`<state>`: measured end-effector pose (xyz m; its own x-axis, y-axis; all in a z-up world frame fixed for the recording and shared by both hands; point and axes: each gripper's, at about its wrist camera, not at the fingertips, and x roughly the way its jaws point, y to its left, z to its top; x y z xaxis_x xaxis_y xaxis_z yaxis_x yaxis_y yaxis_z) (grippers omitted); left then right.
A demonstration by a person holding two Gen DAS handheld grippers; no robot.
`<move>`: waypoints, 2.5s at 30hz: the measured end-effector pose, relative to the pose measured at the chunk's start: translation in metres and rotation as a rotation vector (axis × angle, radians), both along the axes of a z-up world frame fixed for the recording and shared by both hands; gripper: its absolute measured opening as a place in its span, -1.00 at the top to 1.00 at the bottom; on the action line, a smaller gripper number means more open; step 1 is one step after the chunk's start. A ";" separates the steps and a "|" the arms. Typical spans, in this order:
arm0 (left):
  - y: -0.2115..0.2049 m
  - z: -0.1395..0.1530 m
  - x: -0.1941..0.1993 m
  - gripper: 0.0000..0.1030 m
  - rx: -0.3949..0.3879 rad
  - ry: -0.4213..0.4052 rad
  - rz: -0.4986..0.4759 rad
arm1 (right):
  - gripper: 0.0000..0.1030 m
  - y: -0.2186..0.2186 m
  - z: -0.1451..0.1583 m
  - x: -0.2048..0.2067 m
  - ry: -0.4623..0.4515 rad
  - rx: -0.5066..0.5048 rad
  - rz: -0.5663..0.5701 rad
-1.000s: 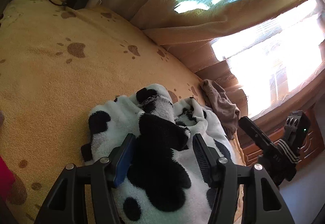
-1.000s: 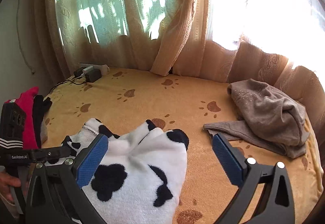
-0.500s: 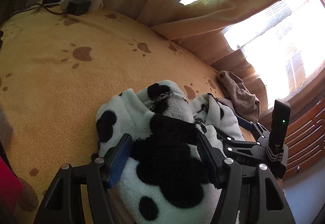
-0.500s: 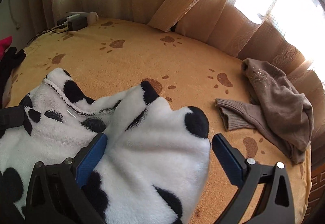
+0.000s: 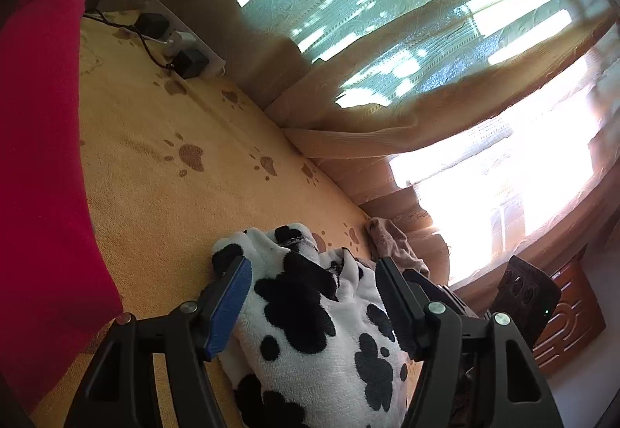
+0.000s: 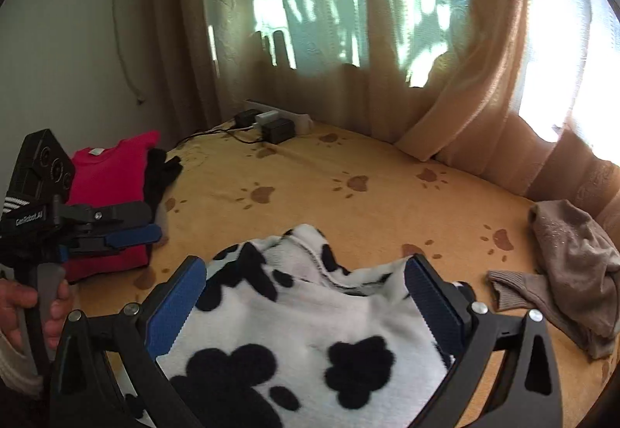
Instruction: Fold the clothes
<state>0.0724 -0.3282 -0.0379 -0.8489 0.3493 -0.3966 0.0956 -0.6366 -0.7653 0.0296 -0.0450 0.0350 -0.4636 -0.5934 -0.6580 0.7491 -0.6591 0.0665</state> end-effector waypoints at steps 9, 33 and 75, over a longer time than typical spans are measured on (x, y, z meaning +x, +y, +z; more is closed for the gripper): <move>0.000 -0.018 0.019 -0.35 0.062 -0.046 -0.074 | -0.99 -0.055 -0.083 -0.012 -0.187 0.210 0.016; 0.055 -0.022 -0.073 -0.38 0.023 -0.063 -0.277 | -0.99 -0.009 -0.084 0.102 0.031 0.026 0.005; 0.168 -0.026 -0.095 -0.41 0.374 -0.076 -0.457 | -1.00 0.123 -0.075 -0.099 -0.131 0.065 0.033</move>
